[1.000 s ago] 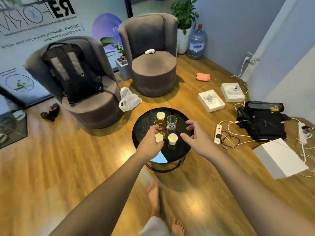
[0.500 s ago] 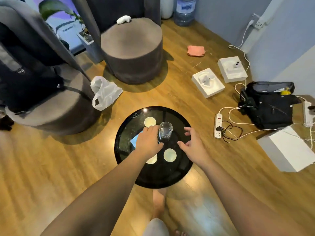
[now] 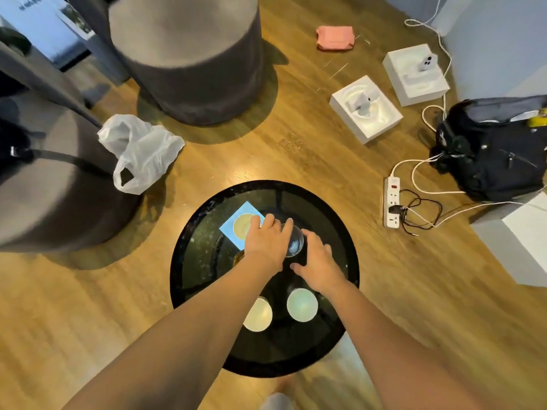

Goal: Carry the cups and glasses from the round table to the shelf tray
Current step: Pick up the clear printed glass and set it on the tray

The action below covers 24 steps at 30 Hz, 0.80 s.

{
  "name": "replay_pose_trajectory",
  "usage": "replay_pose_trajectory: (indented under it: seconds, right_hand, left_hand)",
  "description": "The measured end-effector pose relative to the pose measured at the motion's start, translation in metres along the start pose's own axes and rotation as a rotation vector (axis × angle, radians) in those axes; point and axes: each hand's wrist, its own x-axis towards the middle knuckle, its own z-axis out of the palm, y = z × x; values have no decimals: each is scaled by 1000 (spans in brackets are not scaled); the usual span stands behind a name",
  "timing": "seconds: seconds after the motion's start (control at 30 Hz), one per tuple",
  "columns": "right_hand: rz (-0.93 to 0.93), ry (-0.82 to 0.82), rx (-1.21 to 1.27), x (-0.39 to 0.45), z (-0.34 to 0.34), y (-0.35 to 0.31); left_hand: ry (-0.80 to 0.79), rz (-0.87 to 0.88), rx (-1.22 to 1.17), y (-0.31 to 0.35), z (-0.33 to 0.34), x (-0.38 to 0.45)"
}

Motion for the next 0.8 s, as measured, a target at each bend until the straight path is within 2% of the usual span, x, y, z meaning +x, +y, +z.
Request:
replay_pose_trajectory:
  seconds: [0.17,0.3,0.4,0.5,0.6,0.7,0.8]
  right_hand:
    - [41,15,141,18,16,-1]
    - [-26,23,219,9,-2,1]
    - [-61,26,330,-13,-43,-6]
    - [-99,44,495,-35,-97,-29]
    - [-159,51,590,-61,-161,-69]
    - [-222,155,652,-97,-229,-110]
    - [-318,312,716,-144,-298,-151]
  left_hand:
    - [76,29,-32,-1,4,19]
    - [110,74,-166,-7,-16,15]
    - [142,95,-486,-19,-50,-2]
    - [77,100,-1020,-28,-89,-20]
    - [88,132,-1528,-30,-148,-44]
    - [153,275,-1695,-25,-224,-76]
    - [224,452,-1624,-15,-299,-112]
